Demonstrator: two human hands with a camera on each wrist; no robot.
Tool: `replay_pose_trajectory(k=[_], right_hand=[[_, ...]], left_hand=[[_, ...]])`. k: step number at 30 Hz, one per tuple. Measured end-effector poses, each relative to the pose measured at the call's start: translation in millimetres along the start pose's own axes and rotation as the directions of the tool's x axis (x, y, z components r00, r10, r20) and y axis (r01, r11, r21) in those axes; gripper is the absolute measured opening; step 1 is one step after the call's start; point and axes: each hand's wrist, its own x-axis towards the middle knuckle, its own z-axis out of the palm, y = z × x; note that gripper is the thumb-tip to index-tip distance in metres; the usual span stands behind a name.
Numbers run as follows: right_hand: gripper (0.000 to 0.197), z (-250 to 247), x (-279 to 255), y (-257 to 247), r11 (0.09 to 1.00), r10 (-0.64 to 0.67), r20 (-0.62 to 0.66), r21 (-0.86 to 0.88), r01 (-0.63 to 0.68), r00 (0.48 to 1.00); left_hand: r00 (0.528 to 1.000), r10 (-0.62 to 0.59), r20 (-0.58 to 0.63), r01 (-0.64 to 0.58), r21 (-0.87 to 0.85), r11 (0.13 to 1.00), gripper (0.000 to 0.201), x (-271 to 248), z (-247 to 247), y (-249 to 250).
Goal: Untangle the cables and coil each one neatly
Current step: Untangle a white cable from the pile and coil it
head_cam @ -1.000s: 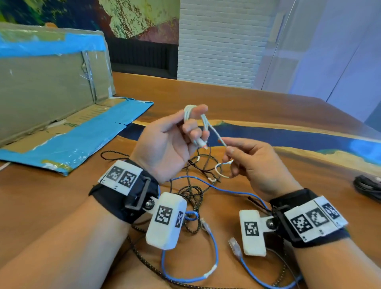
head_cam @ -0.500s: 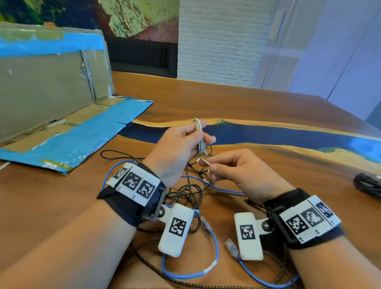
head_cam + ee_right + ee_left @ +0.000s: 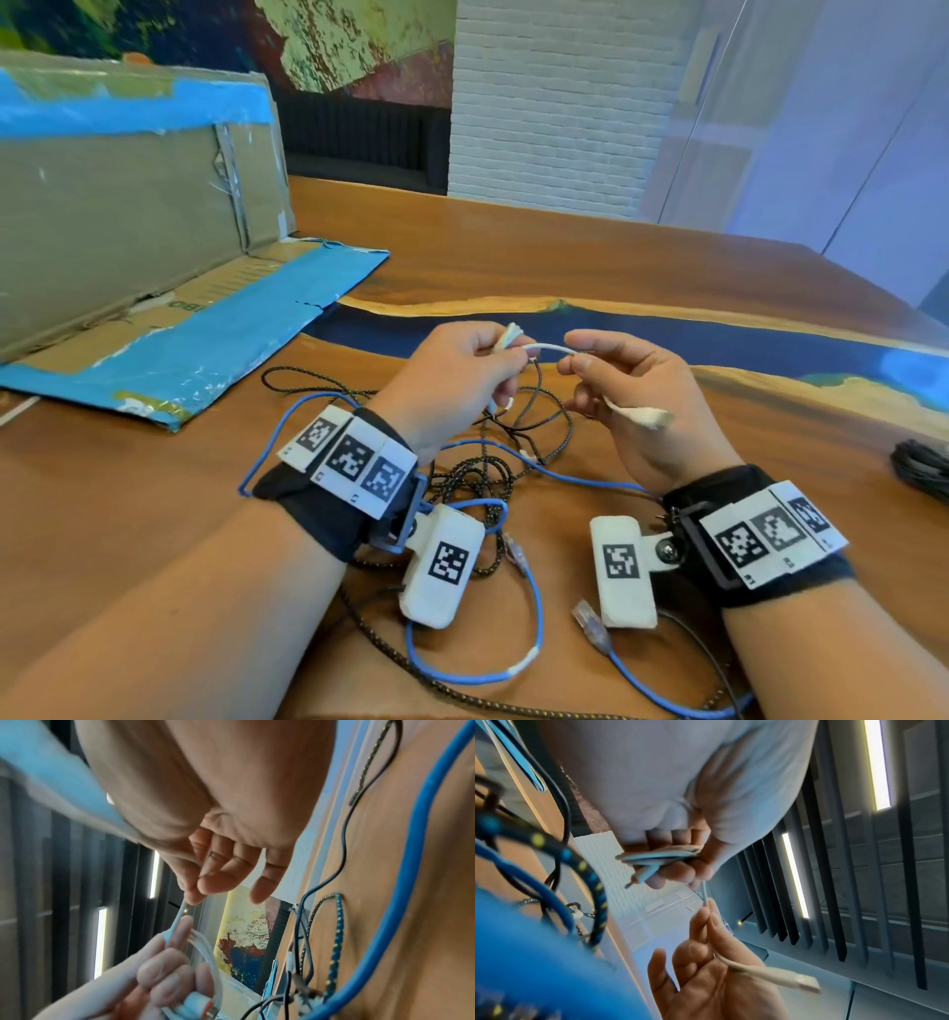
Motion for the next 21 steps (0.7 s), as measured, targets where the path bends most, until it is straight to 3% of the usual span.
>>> replay_pose_trajectory(k=[2,5,7,11,14,17,21], right_hand=[[0.02,-5.0,0.8,-1.0,0.999,0.0,-0.019,-0.039,-0.001,1.0],[0.021,-10.1,0.1,-6.3,0.999,-0.002,-0.024,0.051,0.003,1.0],[0.022,-12.2,-1.6,-12.9,0.997,-0.026,-0.003,0.069,0.026,1.0],[0.024,-12.1,-8.4,-21.6,0.975,-0.043,0.135,-0.21,0.071,0.99],[0.016,-10.1,-14.2,-24.4,0.937,-0.012,0.237,-0.336,0.094,0.971],[0.023,-12.8,-15.3,-27.7,0.948,-0.027,0.257,-0.299,0.106,0.966],[0.014,-13.2,-12.8,-27.7,0.975,-0.079,0.207,-0.19,0.119,0.975]], left_hand=[[0.999,0.004,-0.04,-0.005,-0.023,1.0,0.025,2.0,-2.3,-1.0],[0.999,-0.02,0.046,0.02,-0.004,1.0,0.04,1.5,-1.5,-1.1],[0.99,-0.084,0.11,0.095,-0.096,0.991,0.044,0.0,1.2,0.0],[0.984,-0.1,0.148,0.138,-0.267,0.954,0.041,-2.0,2.0,1.7],[0.985,-0.076,0.158,0.105,-0.188,0.976,0.04,-0.9,2.1,-2.0],[0.968,-0.093,0.232,0.119,-0.104,0.987,0.042,-1.8,3.5,-2.6],[0.93,-0.111,0.351,0.188,-0.194,0.963,0.059,-6.3,3.9,5.0]])
